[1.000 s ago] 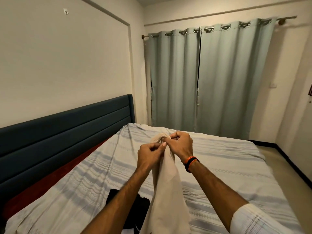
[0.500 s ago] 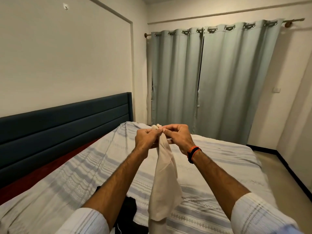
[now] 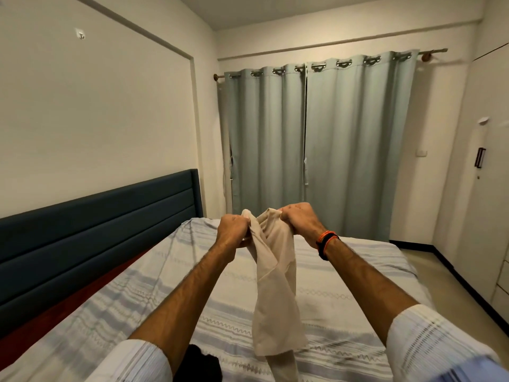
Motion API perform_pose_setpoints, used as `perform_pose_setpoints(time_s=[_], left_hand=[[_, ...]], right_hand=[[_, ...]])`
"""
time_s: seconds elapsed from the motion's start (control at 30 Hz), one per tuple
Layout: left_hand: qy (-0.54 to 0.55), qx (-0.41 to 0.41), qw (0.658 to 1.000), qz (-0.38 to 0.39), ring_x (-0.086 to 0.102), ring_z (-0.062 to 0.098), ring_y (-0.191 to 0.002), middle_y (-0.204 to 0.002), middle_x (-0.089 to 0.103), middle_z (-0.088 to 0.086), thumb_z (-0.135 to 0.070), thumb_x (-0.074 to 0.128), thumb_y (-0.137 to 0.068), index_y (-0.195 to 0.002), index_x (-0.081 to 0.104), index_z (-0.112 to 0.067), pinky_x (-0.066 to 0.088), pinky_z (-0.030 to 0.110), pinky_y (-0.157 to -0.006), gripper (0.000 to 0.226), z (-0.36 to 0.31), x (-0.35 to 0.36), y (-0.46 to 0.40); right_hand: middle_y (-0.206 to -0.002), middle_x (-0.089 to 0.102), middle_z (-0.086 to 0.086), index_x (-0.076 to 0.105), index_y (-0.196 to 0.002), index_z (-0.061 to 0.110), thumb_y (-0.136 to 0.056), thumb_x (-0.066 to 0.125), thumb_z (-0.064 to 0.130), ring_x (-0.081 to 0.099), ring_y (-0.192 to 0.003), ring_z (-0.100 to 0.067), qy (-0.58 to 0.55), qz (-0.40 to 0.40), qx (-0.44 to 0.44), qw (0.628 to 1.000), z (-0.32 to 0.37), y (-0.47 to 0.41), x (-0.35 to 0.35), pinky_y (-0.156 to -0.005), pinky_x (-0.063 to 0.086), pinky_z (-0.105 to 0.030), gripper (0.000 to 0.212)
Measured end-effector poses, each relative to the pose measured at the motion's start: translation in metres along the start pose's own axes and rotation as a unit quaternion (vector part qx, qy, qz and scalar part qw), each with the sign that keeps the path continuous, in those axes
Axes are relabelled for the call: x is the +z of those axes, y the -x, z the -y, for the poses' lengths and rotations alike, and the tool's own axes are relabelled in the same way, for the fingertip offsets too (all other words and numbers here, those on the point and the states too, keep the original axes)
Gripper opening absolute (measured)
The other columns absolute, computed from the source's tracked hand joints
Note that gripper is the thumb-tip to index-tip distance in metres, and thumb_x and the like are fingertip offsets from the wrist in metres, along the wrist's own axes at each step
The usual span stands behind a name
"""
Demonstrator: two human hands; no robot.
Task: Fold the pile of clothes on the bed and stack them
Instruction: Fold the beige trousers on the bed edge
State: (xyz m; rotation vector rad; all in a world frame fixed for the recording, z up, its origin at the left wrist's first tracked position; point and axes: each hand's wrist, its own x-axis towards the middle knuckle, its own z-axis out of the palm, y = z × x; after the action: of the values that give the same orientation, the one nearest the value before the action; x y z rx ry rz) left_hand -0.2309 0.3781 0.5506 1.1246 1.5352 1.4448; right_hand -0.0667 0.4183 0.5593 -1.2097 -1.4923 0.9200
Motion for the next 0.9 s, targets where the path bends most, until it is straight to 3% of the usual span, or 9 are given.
perform_pose_setpoints(time_s=[0.07,0.13,0.2,0.3,0.37,0.47,0.63,0.73,0.9], left_hand=[[0.032,-0.012,0.999,0.002,0.068,0.026,-0.084,-0.094,0.069,0.015,-0.012,0.048,-0.100,-0.101,0.065,-0.001,0.057,0.030,-0.057,0.020,-0.003,-0.012,-0.004],[0.061,-0.023,0.998,0.007,0.066,0.023,-0.079,-0.088,0.067,0.011,-0.003,0.044,-0.097,-0.100,0.063,-0.002,0.056,0.031,-0.058,0.019,-0.005,-0.025,-0.007],[0.081,-0.037,0.996,0.014,0.063,0.023,-0.077,-0.084,0.064,0.011,0.001,0.042,-0.093,-0.097,0.063,-0.002,0.054,0.035,-0.065,0.021,-0.005,-0.035,-0.009],[0.082,-0.053,0.995,0.002,0.059,0.024,-0.079,-0.088,0.062,0.012,-0.004,0.041,-0.095,-0.088,0.062,-0.007,0.052,0.037,-0.070,0.022,-0.003,-0.047,-0.016],[0.073,-0.046,0.996,-0.030,0.058,0.023,-0.080,-0.093,0.063,0.011,-0.013,0.047,-0.098,-0.094,0.064,-0.006,0.051,0.033,-0.068,0.019,-0.003,-0.056,-0.025],[0.034,-0.015,0.998,-0.059,0.058,0.025,-0.089,-0.102,0.063,0.009,-0.033,0.061,-0.095,-0.106,0.065,-0.003,0.050,0.038,-0.079,0.032,0.001,-0.070,-0.036],[-0.088,0.087,0.992,0.014,0.058,0.025,-0.081,-0.087,0.064,0.015,-0.031,0.071,-0.087,-0.092,0.071,0.009,0.052,0.034,-0.070,0.041,0.005,-0.092,-0.043],[-0.177,0.119,0.977,0.010,0.060,0.020,-0.080,-0.087,0.067,0.014,-0.031,0.071,-0.087,-0.086,0.074,0.000,0.048,0.025,-0.064,0.032,0.010,-0.098,-0.048],[-0.244,0.107,0.964,-0.017,0.059,0.017,-0.078,-0.081,0.064,0.006,-0.030,0.068,-0.090,-0.079,0.071,-0.009,0.052,0.032,-0.076,0.024,0.019,-0.094,-0.053]], right_hand=[[-0.058,0.048,-0.001,0.055,-0.047,0.009,-0.057,0.053,0.009,0.040,-0.065,-0.021,0.000,-0.008,-0.008,1.000,-0.001,-0.005,-0.003,-0.058,0.034,-0.037,0.010],[-0.057,0.041,0.000,0.047,-0.044,0.016,-0.064,0.051,0.005,0.034,-0.066,-0.020,0.007,-0.009,-0.024,1.000,-0.005,-0.012,-0.007,-0.061,0.028,-0.036,0.023],[-0.060,0.044,-0.004,0.052,-0.050,0.017,-0.060,0.050,0.014,0.037,-0.069,-0.022,0.027,-0.009,-0.030,0.999,-0.008,-0.016,-0.011,-0.065,0.030,-0.037,0.010],[-0.064,0.057,-0.001,0.060,-0.055,0.016,-0.070,0.053,0.016,0.048,-0.071,-0.019,0.070,-0.016,-0.033,0.997,-0.010,-0.022,-0.018,-0.069,0.038,-0.034,0.017],[-0.071,0.062,0.000,0.065,-0.063,0.017,-0.086,0.053,0.008,0.053,-0.074,-0.017,0.111,-0.017,-0.052,0.992,-0.014,-0.028,-0.025,-0.071,0.042,-0.032,0.027],[-0.076,0.065,0.003,0.065,-0.067,0.023,-0.093,0.056,0.012,0.056,-0.079,-0.017,0.167,-0.019,-0.076,0.983,-0.023,-0.037,-0.038,-0.075,0.046,-0.035,0.030],[-0.093,0.068,-0.001,0.070,-0.092,0.017,-0.094,0.064,0.021,0.061,-0.088,-0.019,0.234,0.003,-0.115,0.965,-0.032,-0.045,-0.056,-0.083,0.050,-0.034,0.007],[-0.087,0.073,0.003,0.077,-0.097,0.015,-0.087,0.073,0.031,0.067,-0.083,-0.016,0.234,0.048,-0.115,0.964,-0.033,-0.046,-0.066,-0.083,0.054,-0.033,0.018],[-0.086,0.077,-0.003,0.080,-0.095,0.013,-0.083,0.078,0.025,0.069,-0.076,-0.013,0.213,0.126,-0.106,0.963,-0.028,-0.042,-0.075,-0.079,0.057,-0.033,0.017]])
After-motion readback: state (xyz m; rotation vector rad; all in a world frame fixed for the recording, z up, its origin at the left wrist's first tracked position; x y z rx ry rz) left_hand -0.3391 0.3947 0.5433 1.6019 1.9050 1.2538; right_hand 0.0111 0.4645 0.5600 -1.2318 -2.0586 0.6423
